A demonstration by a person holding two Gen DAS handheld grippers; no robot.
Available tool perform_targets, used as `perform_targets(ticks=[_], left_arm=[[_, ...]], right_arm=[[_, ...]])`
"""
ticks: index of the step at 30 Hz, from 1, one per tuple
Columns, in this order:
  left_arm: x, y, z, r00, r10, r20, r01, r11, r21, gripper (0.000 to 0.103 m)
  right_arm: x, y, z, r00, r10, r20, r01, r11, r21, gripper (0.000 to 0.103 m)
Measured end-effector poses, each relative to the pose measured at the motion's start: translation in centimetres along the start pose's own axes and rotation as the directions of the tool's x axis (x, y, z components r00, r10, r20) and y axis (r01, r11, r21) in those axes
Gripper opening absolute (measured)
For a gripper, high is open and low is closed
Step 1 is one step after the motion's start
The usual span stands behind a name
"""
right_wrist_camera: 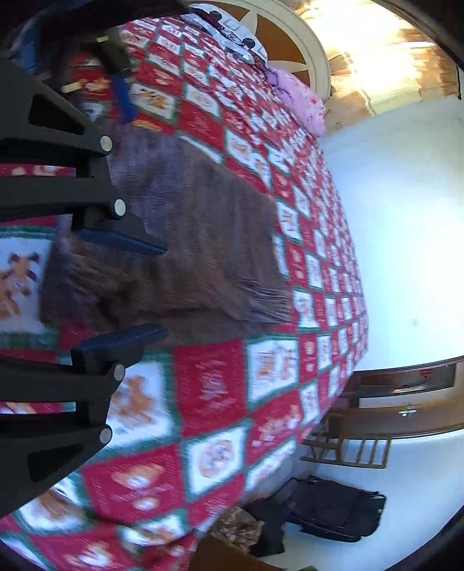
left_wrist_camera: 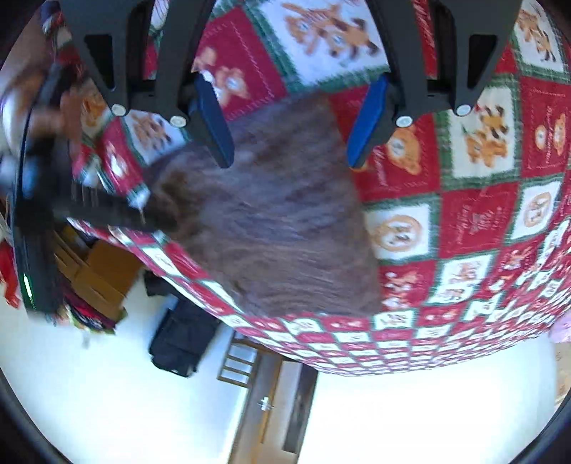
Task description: Fold small clothes
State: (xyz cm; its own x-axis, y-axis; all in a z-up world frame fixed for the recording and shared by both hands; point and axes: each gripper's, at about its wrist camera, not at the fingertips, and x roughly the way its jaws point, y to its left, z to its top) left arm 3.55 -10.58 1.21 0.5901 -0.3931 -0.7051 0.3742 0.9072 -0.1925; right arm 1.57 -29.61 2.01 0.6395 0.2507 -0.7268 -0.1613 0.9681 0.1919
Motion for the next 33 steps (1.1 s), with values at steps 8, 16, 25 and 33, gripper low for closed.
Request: perform_targets(ticks=[8, 16, 25, 33], left_arm=[[2.9, 2.4, -1.5, 0.995, 0.086, -0.060, -0.089, 0.994, -0.059, 0.069], [0.7, 2.2, -1.6, 0.992, 0.099, -0.080, -0.101, 0.995, -0.012, 0.070], [1.5, 2.6, 5.5, 0.991, 0.132, 0.026, -0.131, 0.990, -0.054, 0.073], [8.9, 2.0, 7.3, 0.963, 0.258, -0.078, -0.260, 0.966, -0.012, 0.073]], right_arm=[[0.4, -1.9, -4.4, 0.998, -0.042, -0.045, 0.047, 0.992, 0.118, 0.009], [-0.9, -2.2, -4.6, 0.994, -0.040, -0.100, 0.051, 0.992, 0.112, 0.009], [-1.8, 1.0, 2.7, 0.994, -0.065, 0.091, 0.065, 0.998, 0.004, 0.010], [8.0, -0.5, 3.7, 0.993, -0.119, -0.001, 0.119, 0.992, 0.045, 0.010]])
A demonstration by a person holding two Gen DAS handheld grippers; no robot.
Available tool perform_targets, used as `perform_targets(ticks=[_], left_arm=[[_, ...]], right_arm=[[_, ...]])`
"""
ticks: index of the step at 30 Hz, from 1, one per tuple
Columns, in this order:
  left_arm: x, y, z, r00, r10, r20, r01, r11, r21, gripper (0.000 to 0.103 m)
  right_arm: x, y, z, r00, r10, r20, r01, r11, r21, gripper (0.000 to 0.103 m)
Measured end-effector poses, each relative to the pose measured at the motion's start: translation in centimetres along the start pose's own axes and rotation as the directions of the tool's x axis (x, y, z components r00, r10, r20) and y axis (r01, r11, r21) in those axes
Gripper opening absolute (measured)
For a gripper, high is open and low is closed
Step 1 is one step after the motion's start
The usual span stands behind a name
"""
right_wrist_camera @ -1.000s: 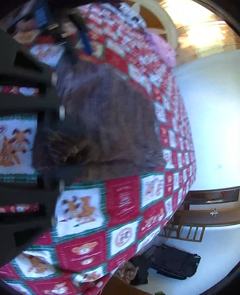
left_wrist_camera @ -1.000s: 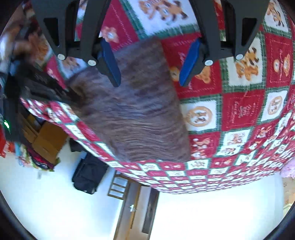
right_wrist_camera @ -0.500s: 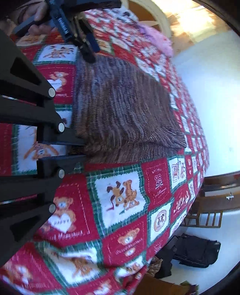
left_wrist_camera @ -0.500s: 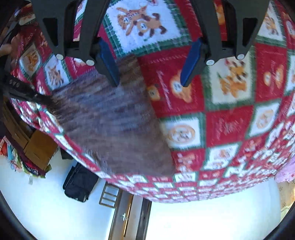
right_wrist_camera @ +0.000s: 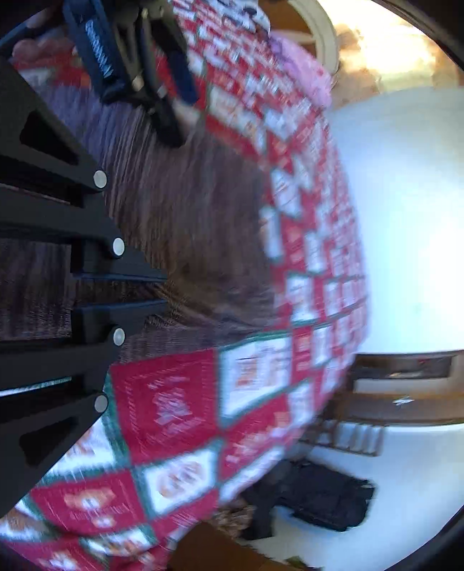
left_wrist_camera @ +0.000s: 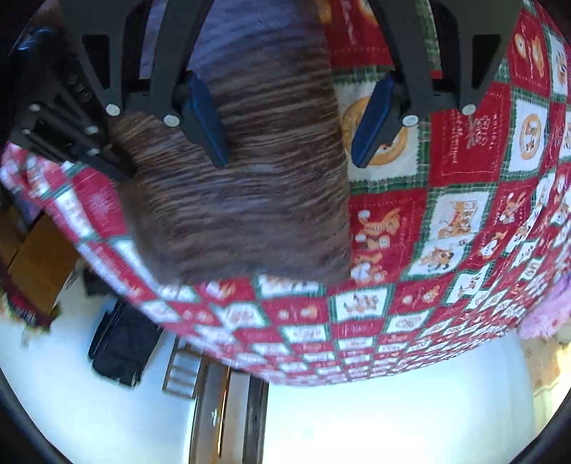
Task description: Fold small clothes
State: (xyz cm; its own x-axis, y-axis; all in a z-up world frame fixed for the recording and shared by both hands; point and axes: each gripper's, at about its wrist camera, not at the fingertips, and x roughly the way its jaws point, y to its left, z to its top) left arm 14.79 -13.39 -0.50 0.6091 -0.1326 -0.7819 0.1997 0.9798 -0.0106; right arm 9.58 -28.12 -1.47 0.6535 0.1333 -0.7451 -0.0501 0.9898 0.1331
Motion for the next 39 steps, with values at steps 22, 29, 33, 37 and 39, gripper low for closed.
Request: perform_targets(ticks=[22, 29, 33, 37, 39], left_arm=[[0.4, 1.9, -1.7, 0.999, 0.038, 0.005, -0.037, 0.997, -0.062, 0.103], [-3.2, 3.9, -4.7, 0.997, -0.063, 0.035, 0.066, 0.992, -0.109, 0.103], [-3.9, 4.2, -5.4, 0.982, -0.186, -0.025, 0.183, 0.980, -0.081, 0.103], [-4.5, 5.2, -3.9, 0.967, -0.252, 0.025, 0.253, 0.960, -0.117, 0.103], [-3.7, 6.1, -2.6, 0.951, -0.307, 0.023, 0.305, 0.933, -0.191, 0.103]], right_arm=[[-3.5, -1.2, -2.4, 0.992, 0.063, 0.113, -0.077, 0.989, 0.128, 0.055], [-7.9, -2.9, -5.8, 0.986, 0.031, 0.163, -0.072, 0.965, 0.252, 0.073], [-7.9, -3.3, -6.4, 0.988, 0.091, 0.127, -0.124, 0.949, 0.290, 0.073], [-7.9, -4.0, -4.5, 0.978, 0.151, 0.143, -0.189, 0.931, 0.311, 0.073], [-7.4, -4.7, -2.7, 0.973, 0.180, 0.143, -0.217, 0.925, 0.313, 0.073]])
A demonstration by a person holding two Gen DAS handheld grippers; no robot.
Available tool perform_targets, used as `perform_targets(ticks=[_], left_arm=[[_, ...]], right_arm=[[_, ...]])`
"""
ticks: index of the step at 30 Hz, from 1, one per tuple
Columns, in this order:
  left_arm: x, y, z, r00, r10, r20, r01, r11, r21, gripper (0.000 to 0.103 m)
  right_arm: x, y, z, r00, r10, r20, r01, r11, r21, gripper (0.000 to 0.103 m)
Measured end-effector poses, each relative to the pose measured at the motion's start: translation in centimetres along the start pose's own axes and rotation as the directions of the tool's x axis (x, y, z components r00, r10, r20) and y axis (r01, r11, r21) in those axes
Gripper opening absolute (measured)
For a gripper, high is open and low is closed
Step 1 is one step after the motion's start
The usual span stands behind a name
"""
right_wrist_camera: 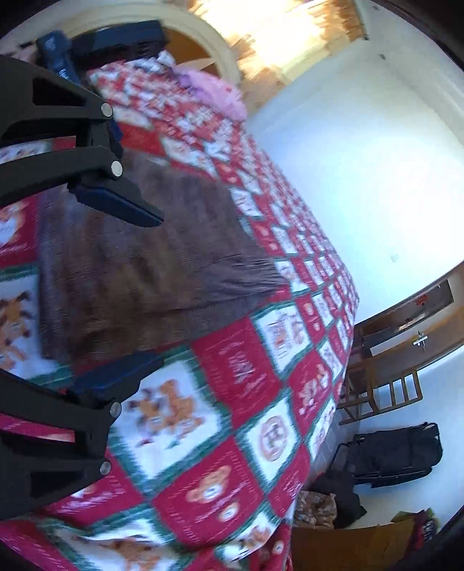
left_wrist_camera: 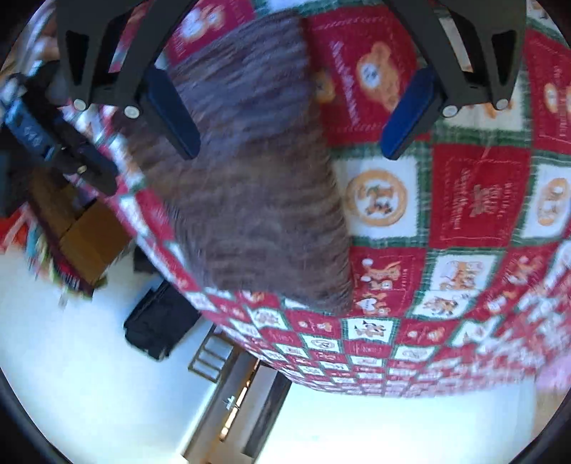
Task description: Fold small clothes
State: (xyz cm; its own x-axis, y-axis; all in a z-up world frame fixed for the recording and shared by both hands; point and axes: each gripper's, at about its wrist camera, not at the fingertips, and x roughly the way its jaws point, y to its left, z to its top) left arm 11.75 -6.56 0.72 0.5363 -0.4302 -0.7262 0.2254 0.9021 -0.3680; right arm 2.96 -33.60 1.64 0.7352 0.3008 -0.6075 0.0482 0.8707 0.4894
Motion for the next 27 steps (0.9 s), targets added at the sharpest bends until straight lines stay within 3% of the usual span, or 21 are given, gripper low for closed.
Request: perform_targets(ticks=[4, 9, 11, 13, 16, 19, 22, 24, 26, 27], left_arm=[[1.9, 1.4, 2.1, 0.998, -0.061, -0.028, 0.057, 0.990, -0.126, 0.103], [6.2, 1.2, 3.0, 0.994, -0.035, -0.107, 0.018, 0.987, -0.158, 0.100], [6.9, 0.7, 2.5, 0.995, -0.002, -0.096, -0.011, 0.991, -0.135, 0.100], [7.2, -0.7, 1.8, 0.996, 0.056, -0.074, -0.058, 0.998, -0.032, 0.100], [7.6, -1.6, 1.1, 0.994, 0.099, -0.040, -0.095, 0.993, 0.075, 0.100], [7.4, -0.7, 1.2, 0.998, 0.057, -0.028, -0.056, 0.998, 0.024, 0.100], [7.3, -0.1, 1.4, 1.000, 0.021, -0.020, -0.022, 1.000, -0.006, 0.100], [7.4, -0.4, 1.4, 0.999, 0.031, -0.020, -0.031, 0.999, 0.011, 0.100], [7.6, -0.7, 1.3, 0.999, 0.041, -0.023, -0.041, 0.999, 0.028, 0.100], [7.6, -0.8, 1.3, 0.999, 0.041, -0.024, -0.041, 0.999, 0.030, 0.100]], right_arm=[[2.6, -0.7, 2.7, 0.999, -0.013, -0.046, 0.013, 1.000, -0.016, 0.073], [6.8, -2.0, 3.8, 0.994, -0.050, -0.095, 0.046, 0.998, -0.037, 0.073], [8.0, -2.7, 3.5, 0.994, -0.032, -0.109, 0.029, 0.999, -0.029, 0.073], [8.1, -2.4, 2.9, 0.997, -0.006, -0.079, 0.001, 0.998, -0.058, 0.073], [8.7, -1.2, 2.0, 0.980, 0.119, -0.161, -0.139, 0.983, -0.120, 0.074], [9.3, 0.3, 1.6, 0.974, 0.100, -0.202, -0.145, 0.964, -0.223, 0.074], [10.1, -0.1, 2.4, 0.970, 0.131, -0.204, -0.171, 0.967, -0.191, 0.074], [11.0, -0.6, 3.1, 0.964, 0.165, -0.208, -0.197, 0.970, -0.144, 0.074], [11.4, -0.3, 2.9, 0.963, 0.156, -0.218, -0.196, 0.966, -0.171, 0.073], [11.5, 0.1, 2.8, 0.964, 0.143, -0.225, -0.188, 0.962, -0.195, 0.066]])
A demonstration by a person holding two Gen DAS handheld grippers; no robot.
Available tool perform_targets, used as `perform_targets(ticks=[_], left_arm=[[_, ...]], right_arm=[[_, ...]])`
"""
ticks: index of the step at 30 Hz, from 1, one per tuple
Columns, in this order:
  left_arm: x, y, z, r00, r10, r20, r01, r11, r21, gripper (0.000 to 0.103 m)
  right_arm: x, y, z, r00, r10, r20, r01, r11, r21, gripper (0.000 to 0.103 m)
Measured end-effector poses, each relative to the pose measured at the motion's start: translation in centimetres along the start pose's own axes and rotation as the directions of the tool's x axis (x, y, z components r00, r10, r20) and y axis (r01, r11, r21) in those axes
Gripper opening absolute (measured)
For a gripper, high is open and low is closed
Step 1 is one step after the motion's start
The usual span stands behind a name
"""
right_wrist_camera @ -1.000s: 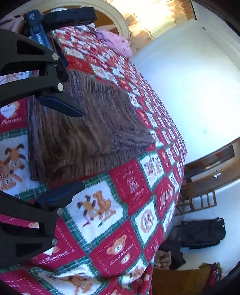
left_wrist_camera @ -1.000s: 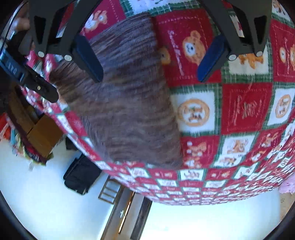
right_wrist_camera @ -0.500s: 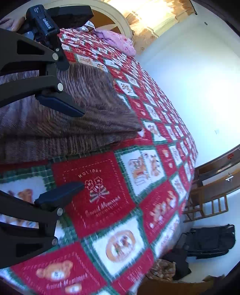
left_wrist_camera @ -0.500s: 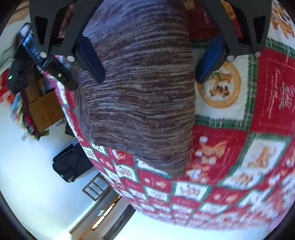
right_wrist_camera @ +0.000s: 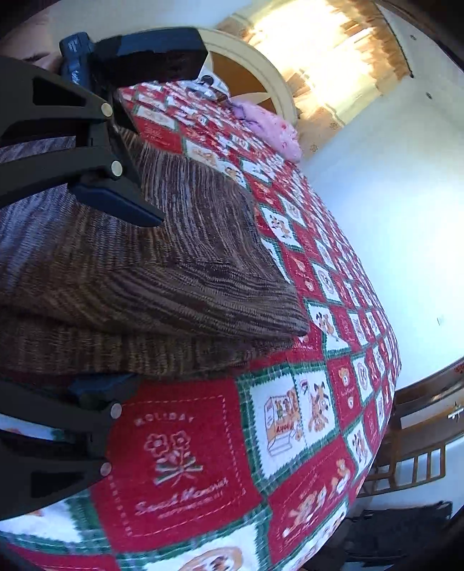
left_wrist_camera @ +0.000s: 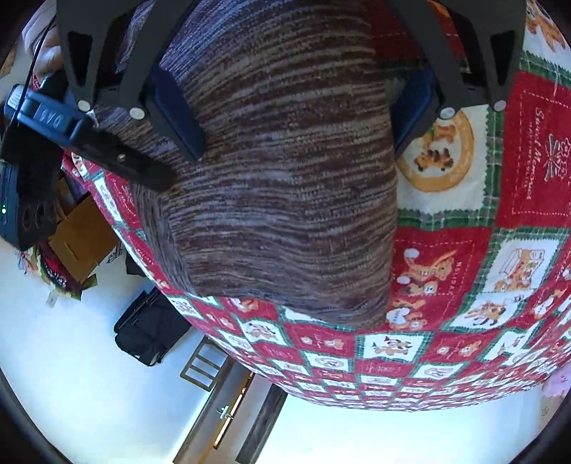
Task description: Fold small clothes
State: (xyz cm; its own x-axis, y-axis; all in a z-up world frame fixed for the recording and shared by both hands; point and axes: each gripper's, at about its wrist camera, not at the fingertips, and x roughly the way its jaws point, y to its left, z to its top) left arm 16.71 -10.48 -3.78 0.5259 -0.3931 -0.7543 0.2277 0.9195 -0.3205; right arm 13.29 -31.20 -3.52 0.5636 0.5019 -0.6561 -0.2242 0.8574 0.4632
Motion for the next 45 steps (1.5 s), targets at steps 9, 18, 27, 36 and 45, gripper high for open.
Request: perform_targets(ticks=[9, 18, 27, 36, 45], left_arm=[[-0.9, 1.2, -0.3, 0.998, 0.011, 0.065, -0.006, 0.998, -0.069, 0.053], [-4.1, -0.8, -0.3, 0.994, 0.050, 0.101, -0.057, 0.997, 0.061, 0.030], [-11.2, -2.6, -1.5, 0.979, 0.056, 0.194, -0.086, 0.985, 0.150, 0.030], [-15.3, -2.8, -4.1, 0.973, 0.070, 0.220, -0.115, 0.973, 0.202, 0.030], [-16.6, -3.2, -7.7, 0.983, 0.050, 0.178, -0.089, 0.971, 0.220, 0.030]], right_arm=[[0.4, 2.7, -0.9, 0.990, -0.137, 0.028, 0.139, 0.987, -0.079, 0.030], [-3.7, 9.7, -2.2, 0.952, -0.253, 0.171, 0.277, 0.951, -0.136, 0.028], [-9.2, 15.3, -4.9, 0.933, -0.232, 0.276, 0.265, 0.960, -0.090, 0.028], [-13.0, 19.8, -8.7, 0.917, -0.214, 0.336, 0.249, 0.966, -0.064, 0.028], [-14.8, 20.6, -12.6, 0.914, -0.248, 0.322, 0.264, 0.964, -0.008, 0.028]])
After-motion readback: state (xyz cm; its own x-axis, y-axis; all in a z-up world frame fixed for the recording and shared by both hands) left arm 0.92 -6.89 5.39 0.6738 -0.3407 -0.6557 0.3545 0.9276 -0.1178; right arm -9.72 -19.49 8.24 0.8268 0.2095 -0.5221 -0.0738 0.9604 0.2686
